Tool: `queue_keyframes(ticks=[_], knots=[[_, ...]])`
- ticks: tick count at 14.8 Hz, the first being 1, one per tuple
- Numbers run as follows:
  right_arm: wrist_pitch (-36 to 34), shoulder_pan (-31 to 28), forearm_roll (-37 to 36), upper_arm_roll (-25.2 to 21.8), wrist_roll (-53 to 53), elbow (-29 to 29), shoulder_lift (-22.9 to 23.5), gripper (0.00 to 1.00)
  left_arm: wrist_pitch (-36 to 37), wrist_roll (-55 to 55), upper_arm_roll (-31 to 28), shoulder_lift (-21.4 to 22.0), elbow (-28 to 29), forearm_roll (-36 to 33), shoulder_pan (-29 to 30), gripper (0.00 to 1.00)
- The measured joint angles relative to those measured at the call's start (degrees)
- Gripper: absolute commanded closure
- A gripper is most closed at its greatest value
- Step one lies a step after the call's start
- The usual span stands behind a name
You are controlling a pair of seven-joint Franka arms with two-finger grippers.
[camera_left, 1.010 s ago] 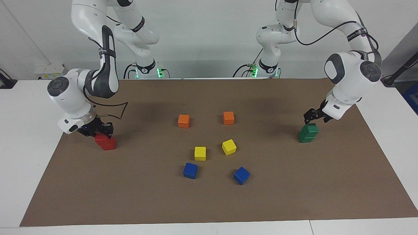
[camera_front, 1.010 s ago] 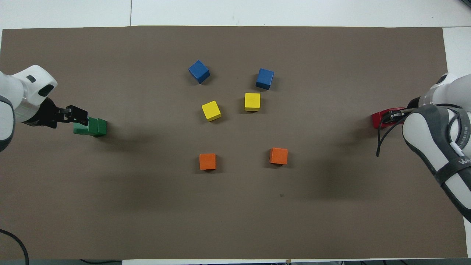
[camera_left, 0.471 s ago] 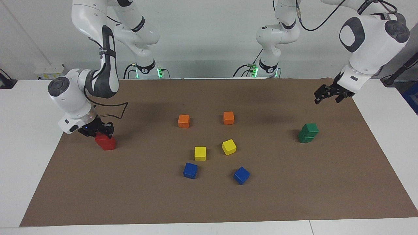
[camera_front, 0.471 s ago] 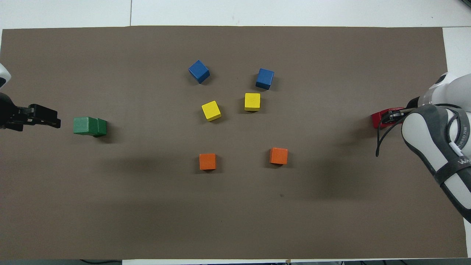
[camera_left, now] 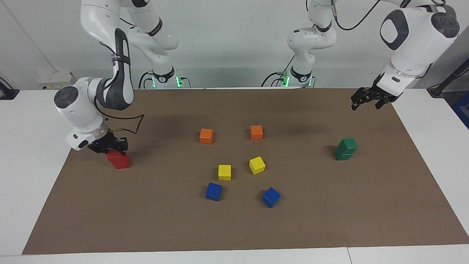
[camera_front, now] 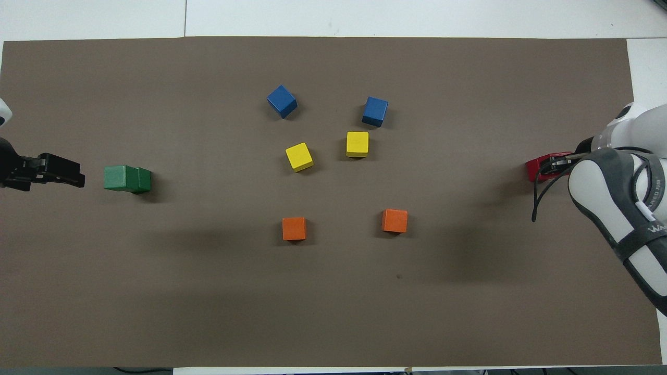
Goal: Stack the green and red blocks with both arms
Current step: 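Lift the left gripper away from the green stack, then open the right gripper on the red stack and lift it away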
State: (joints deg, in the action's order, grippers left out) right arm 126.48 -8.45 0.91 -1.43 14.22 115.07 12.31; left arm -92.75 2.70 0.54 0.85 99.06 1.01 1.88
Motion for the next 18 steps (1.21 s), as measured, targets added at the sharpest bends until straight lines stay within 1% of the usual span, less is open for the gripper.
queue_keyframes(ticks=[2, 3, 6, 9, 13, 15, 18], knots=[[0.0, 0.0, 0.0, 0.0, 0.0, 0.0, 0.0, 0.16, 0.0, 0.1, 0.0, 0.0, -0.1, 0.0, -0.3, 0.00], [0.0, 0.0, 0.0, 0.0, 0.0, 0.0, 0.0, 0.00, 0.0, 0.2, 0.0, 0.0, -0.1, 0.0, -0.7, 0.00], [0.1, 0.0, 0.0, 0.0, 0.0, 0.3, 0.0, 0.00, 0.1, 0.2, 0.1, 0.0, -0.6, 0.0, -1.7, 0.00], [0.4, 0.0, 0.0, 0.0, 0.0, 0.0, 0.0, 0.00, 1.7, 0.2, 0.1, -0.3, -3.0, 0.0, -1.7, 0.00], [-0.5, 0.9, 0.1, 0.4, -0.1, -3.8, -0.1, 0.00, 2.4, 0.5, 0.2, -1.0, -4.4, -0.8, -1.8, 0.00], [-4.7, 1.7, 0.1, 0.7, -0.3, -7.1, -0.9, 0.00, 2.4, 0.6, 0.3, -1.2, -4.4, -1.6, -2.9, 0.00], [-17.1, 2.0, 0.2, 2.6, -1.9, -14.4, -4.7, 0.00, 2.4, 0.6, 0.4, -1.2, -4.4, -1.8, -3.3, 0.00]])
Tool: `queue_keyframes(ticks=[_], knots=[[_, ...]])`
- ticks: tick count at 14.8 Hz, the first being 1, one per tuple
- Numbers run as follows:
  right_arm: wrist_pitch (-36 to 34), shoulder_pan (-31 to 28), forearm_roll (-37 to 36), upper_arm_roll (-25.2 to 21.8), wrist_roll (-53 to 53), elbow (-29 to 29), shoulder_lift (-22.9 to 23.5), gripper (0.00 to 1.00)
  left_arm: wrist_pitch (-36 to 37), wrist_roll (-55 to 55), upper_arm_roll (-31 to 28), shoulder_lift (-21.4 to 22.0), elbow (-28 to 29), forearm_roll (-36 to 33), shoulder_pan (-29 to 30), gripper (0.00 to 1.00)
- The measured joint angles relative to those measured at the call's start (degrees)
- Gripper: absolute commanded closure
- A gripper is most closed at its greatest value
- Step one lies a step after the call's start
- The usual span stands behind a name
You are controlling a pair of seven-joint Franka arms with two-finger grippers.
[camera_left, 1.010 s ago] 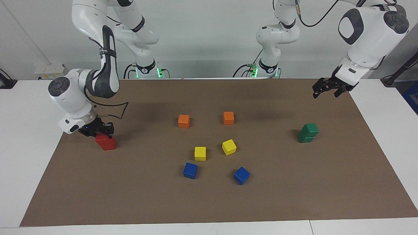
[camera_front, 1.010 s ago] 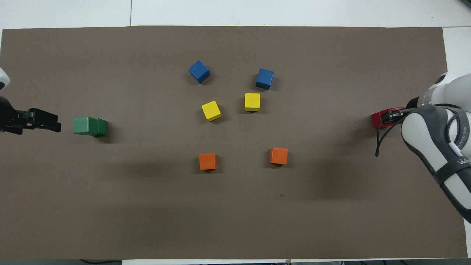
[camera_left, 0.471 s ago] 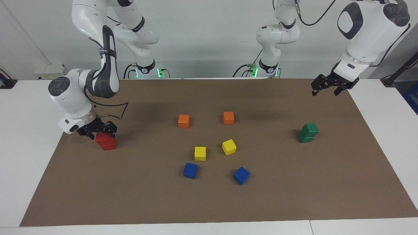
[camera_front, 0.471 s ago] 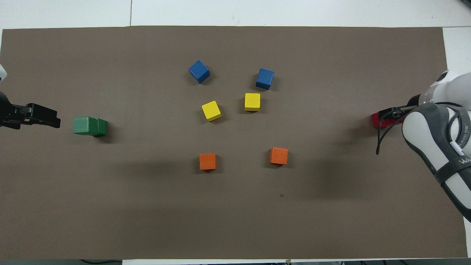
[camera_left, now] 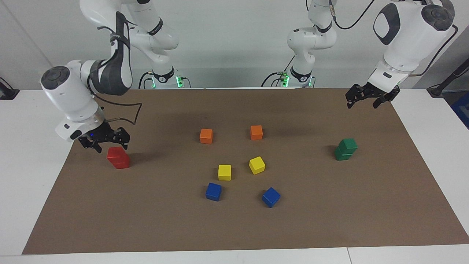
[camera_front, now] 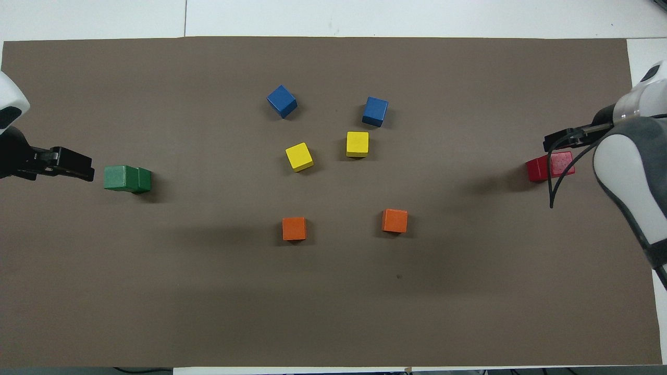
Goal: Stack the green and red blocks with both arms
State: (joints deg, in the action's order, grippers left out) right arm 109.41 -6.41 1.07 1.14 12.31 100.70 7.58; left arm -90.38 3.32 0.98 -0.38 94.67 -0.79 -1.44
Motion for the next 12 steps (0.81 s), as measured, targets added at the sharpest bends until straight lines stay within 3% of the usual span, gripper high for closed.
queue_keyframes(ticks=[3, 7, 9, 12], knots=[[-10.6, 0.0, 0.0, 2.1, -1.3, -5.1, -5.9, 0.00, 0.0, 0.0, -0.2, 0.0, 0.0, 0.0, 0.0, 0.00], [-18.3, 0.1, 0.0, 3.9, -2.0, -6.7, -14.7, 0.00, 0.0, 0.0, 0.0, -0.2, 0.2, 0.0, -0.1, 0.00], [-19.7, -0.2, 0.0, 3.9, -2.0, -7.1, -15.9, 0.00, 0.0, 0.0, 0.0, -0.2, 0.2, 0.0, -0.1, 0.00], [-19.8, -0.1, 0.1, 3.9, -3.0, -6.9, -14.0, 0.00, 0.0, 0.0, -0.3, -0.2, 0.2, 0.0, -0.1, 0.00]])
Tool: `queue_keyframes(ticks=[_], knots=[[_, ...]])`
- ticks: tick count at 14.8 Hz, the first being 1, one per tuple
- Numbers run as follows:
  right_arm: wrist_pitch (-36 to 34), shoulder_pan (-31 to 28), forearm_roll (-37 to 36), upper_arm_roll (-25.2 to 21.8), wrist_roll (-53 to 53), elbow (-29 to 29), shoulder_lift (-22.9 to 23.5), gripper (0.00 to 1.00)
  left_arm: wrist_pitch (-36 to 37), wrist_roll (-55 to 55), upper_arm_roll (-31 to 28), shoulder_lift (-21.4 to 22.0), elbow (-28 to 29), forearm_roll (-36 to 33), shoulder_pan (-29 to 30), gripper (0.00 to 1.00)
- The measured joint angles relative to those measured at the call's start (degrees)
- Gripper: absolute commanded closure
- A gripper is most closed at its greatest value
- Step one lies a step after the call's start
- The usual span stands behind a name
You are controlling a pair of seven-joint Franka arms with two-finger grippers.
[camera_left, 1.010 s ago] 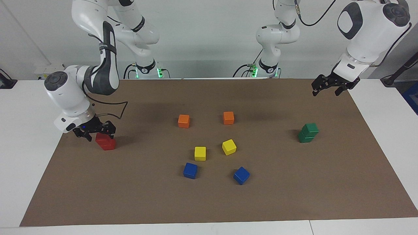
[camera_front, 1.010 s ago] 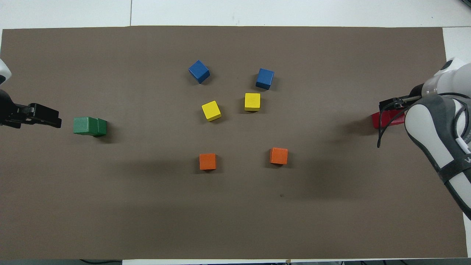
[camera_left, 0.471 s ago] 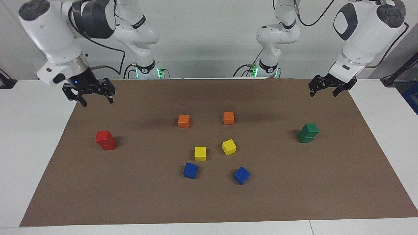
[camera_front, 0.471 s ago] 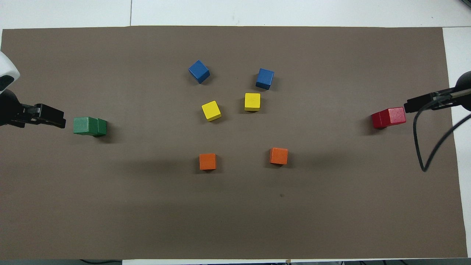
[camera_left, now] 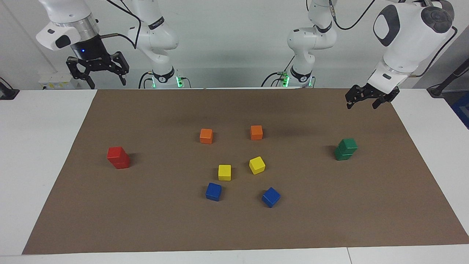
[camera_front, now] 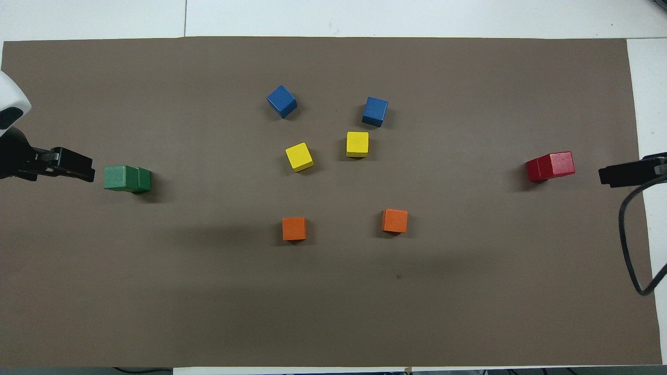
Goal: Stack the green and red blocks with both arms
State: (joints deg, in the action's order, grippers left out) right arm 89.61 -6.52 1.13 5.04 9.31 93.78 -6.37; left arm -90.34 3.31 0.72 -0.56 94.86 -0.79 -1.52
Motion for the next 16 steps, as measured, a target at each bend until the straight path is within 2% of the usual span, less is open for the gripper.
queue_keyframes(ticks=[4, 16], knots=[[0.1, 1.2, 0.0, 0.0, -2.5, -0.1, 3.1, 0.00, 0.0, 0.0, -0.2, 0.0, 0.0, 0.0, 0.0, 0.00], [-3.3, 1.2, 0.0, -1.0, -4.6, -0.3, 2.9, 0.00, 0.0, 0.0, -0.2, 0.0, 0.0, 0.0, 0.0, 0.00]])
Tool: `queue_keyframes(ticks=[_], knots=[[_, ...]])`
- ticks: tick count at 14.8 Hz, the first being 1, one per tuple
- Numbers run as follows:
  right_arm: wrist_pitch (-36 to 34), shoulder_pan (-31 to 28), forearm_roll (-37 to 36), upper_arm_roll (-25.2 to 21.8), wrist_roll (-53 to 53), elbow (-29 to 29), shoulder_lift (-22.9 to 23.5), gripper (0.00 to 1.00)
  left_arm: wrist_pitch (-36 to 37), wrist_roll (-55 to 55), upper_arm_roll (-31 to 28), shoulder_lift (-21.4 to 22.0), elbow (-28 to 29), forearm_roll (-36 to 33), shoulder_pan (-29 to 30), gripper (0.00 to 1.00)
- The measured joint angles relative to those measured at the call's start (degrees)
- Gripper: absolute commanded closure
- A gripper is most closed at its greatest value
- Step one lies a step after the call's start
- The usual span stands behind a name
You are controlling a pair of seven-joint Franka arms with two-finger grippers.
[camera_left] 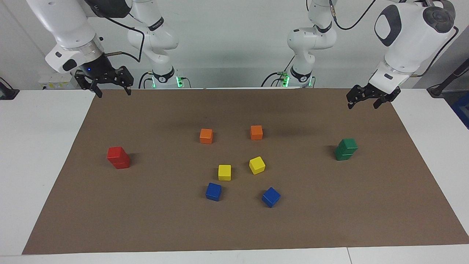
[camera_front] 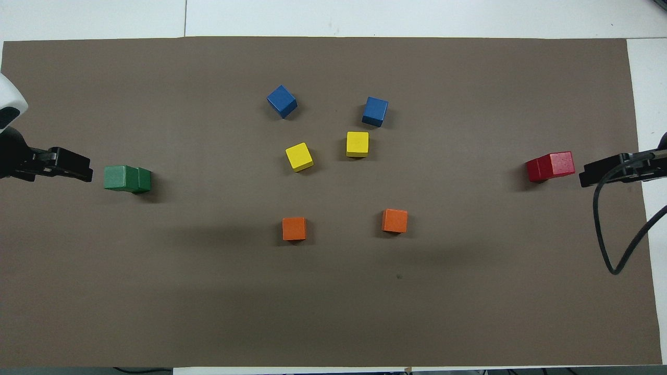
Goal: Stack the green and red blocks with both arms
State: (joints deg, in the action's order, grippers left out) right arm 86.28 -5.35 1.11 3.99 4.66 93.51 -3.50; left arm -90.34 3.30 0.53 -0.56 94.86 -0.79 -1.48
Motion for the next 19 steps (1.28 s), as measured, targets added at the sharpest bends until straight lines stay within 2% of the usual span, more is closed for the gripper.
queue_keyframes(ticks=[6, 19], knots=[[0.0, -0.2, -2.5, -0.1, -0.9, 0.7, 0.0, 0.00, 0.0, 0.0, 0.0, 0.0, 0.0, 0.0, 0.0, 0.00], [0.4, -1.1, -2.6, -0.3, -1.3, 1.8, -0.3, 0.00, 0.0, 0.0, 0.0, 0.0, 0.0, 0.0, 0.0, 0.00]])
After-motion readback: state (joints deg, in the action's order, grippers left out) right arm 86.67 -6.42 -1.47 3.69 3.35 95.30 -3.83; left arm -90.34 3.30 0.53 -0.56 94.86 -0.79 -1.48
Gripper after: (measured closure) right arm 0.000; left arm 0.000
